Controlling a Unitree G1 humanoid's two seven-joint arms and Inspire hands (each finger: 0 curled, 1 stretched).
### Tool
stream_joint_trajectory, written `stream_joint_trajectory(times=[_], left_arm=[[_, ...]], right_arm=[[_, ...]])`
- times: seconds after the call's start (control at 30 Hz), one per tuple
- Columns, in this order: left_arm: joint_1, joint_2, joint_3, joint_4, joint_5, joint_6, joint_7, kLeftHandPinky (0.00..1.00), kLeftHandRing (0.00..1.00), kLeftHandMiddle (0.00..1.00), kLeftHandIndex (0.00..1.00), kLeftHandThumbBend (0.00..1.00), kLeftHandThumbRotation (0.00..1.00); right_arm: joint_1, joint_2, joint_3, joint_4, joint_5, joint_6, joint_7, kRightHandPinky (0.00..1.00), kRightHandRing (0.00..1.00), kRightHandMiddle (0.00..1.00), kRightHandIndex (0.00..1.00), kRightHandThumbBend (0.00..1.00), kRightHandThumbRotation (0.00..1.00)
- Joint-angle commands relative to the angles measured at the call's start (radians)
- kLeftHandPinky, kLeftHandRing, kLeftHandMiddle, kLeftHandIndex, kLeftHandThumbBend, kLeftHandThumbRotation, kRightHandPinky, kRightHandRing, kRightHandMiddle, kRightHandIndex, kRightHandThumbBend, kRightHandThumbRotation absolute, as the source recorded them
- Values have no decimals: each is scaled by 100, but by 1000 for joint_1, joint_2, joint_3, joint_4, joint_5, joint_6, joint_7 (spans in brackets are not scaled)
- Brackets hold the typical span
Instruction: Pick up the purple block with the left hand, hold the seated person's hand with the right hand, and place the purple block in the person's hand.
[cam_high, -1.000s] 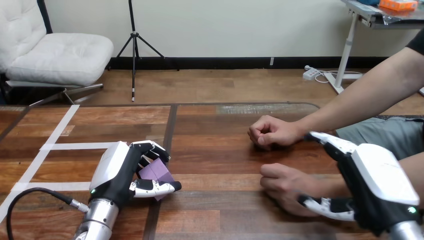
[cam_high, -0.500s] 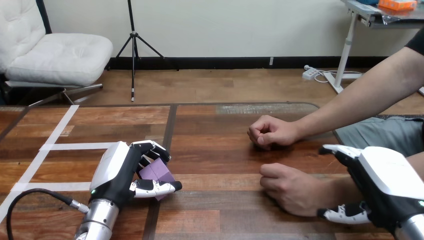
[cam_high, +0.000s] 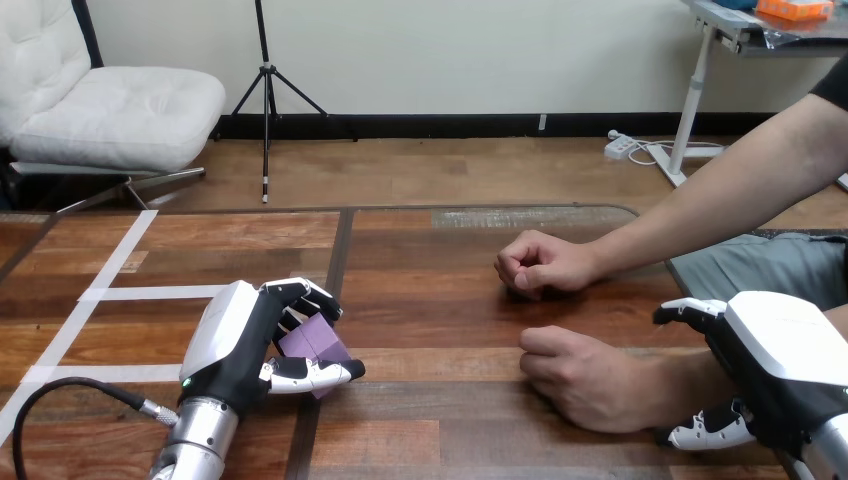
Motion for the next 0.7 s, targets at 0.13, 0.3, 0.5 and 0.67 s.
stream_joint_trajectory(times=[0.13, 0.3, 0.5, 0.67], left_arm=[[-17, 4, 22, -62, -9, -59, 28, 36, 43, 51, 54, 65, 7], [-13, 1, 27, -73, -15, -71, 26, 37, 43, 51, 54, 65, 9], [-6, 2, 29, -87, -14, -89, 30, 37, 43, 52, 54, 65, 10], [1, 1, 32, -101, -17, -105, 29, 37, 43, 52, 54, 65, 11]], right_arm=[[-99, -55, 18, -67, -56, 42, 70, 74, 79, 81, 78, 92, 5], [-115, -64, 29, -73, -76, 67, 123, 73, 78, 80, 77, 92, 2], [-131, -69, 42, -73, -96, 85, 152, 73, 78, 80, 77, 93, 1], [-142, -72, 51, -69, -108, 89, 169, 73, 78, 80, 77, 93, 0]])
